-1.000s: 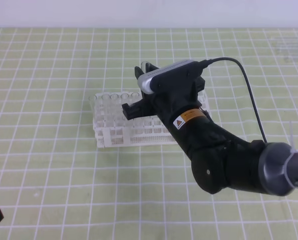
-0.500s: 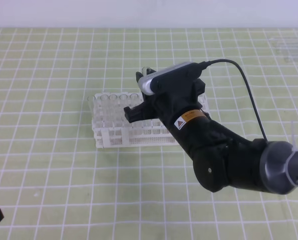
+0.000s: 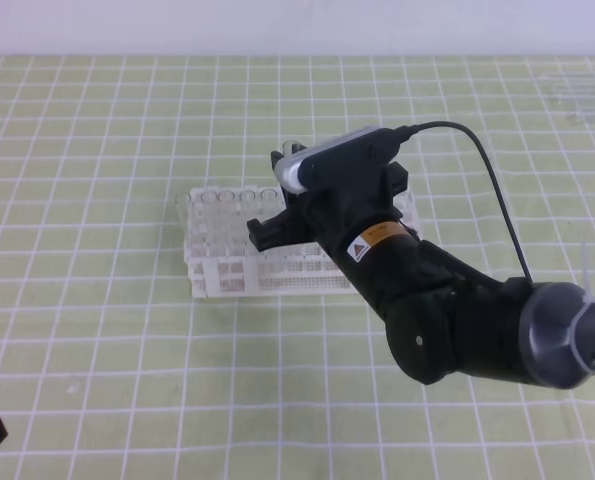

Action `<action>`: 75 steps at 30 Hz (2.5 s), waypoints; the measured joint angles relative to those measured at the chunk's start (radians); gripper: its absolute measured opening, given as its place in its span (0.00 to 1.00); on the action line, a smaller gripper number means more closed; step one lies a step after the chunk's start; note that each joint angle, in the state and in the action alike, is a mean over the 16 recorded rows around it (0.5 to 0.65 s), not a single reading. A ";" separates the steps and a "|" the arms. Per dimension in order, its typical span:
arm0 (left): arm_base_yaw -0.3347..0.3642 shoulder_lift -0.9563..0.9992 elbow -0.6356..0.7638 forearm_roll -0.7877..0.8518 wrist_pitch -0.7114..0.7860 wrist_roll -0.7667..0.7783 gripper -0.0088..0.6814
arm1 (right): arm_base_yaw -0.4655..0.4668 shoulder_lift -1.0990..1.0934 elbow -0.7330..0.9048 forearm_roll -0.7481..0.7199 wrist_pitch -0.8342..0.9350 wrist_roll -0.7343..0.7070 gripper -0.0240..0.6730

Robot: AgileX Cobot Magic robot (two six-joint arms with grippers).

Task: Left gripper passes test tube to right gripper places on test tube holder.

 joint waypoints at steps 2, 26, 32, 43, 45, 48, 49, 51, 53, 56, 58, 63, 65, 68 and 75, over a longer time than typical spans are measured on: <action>0.000 0.001 0.000 0.000 -0.001 0.000 0.01 | 0.000 0.000 0.000 0.000 0.007 0.000 0.23; 0.001 0.005 0.001 0.002 -0.005 -0.001 0.01 | 0.000 -0.154 0.004 0.123 0.077 -0.088 0.39; 0.001 0.006 0.001 0.003 -0.007 -0.001 0.01 | -0.002 -0.316 0.011 0.214 0.213 -0.268 0.23; 0.001 0.005 0.001 0.002 -0.004 0.000 0.01 | -0.096 -0.662 0.123 0.241 0.600 -0.620 0.02; 0.000 0.004 0.001 0.002 -0.004 0.000 0.01 | -0.131 -0.728 0.165 0.229 0.645 -0.650 0.02; 0.001 0.005 0.001 0.002 -0.005 -0.001 0.01 | -0.197 -0.829 0.243 0.218 0.679 -0.674 0.01; 0.001 0.005 0.001 0.003 -0.006 -0.001 0.01 | -0.220 -0.862 0.271 0.214 0.682 -0.678 0.01; 0.001 0.005 0.001 0.003 -0.006 -0.001 0.01 | -0.267 -0.931 0.329 0.208 0.684 -0.683 0.01; 0.001 0.007 0.001 0.004 -0.008 -0.001 0.01 | -0.318 -1.000 0.389 0.206 0.684 -0.684 0.01; 0.001 0.007 0.001 0.004 -0.008 -0.001 0.01 | -0.400 -1.105 0.481 0.214 0.682 -0.685 0.01; 0.001 0.007 0.001 0.004 -0.009 -0.001 0.01 | -0.455 -1.176 0.543 0.224 0.677 -0.685 0.01; 0.001 0.007 0.001 0.004 -0.007 -0.001 0.01 | -0.578 -1.334 0.691 0.259 0.654 -0.685 0.01; 0.001 0.006 0.001 0.004 -0.007 -0.001 0.01 | -0.618 -1.387 0.745 0.278 0.641 -0.685 0.01; 0.001 0.007 0.001 0.004 -0.008 -0.001 0.01 | -0.664 -1.458 0.824 0.314 0.623 -0.683 0.01; 0.001 0.007 0.001 0.004 -0.008 -0.001 0.01 | -0.708 -1.594 0.960 0.201 0.633 -0.450 0.01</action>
